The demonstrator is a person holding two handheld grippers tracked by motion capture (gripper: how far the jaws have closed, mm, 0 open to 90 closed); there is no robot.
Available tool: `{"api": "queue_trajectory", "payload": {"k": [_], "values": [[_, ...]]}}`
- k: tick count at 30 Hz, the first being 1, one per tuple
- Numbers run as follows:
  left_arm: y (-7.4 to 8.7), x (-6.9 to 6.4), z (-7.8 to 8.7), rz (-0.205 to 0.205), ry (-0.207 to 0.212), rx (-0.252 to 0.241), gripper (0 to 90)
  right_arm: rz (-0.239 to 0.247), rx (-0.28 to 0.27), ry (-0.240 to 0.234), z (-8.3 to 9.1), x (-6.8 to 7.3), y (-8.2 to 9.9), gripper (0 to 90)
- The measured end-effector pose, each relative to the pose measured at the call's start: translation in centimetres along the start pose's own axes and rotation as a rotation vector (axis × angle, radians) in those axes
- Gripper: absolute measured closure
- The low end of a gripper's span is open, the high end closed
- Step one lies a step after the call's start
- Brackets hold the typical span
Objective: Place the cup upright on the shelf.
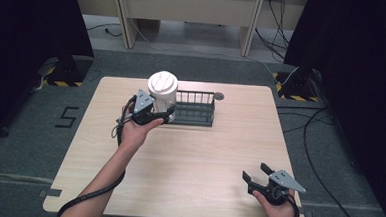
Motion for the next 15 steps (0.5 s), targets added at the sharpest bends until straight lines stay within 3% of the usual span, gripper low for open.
{"api": "queue_trajectory", "payload": {"k": [15], "values": [[-1.2,-0.2,-1.6,-0.008,-0.004,0.006,17.8,0.005,0.002,-0.001,0.0,0.0,0.0,20.8]]}}
Point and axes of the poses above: each handheld gripper's, and its own axes: z roughly backward along the jaws, y roughly out of its underside, x roughly to its left, the point moved 4 cm from there along -z, roughly forward along the jaws, and after that the axes turned 9 degrees about x, right-handed, at the moved point
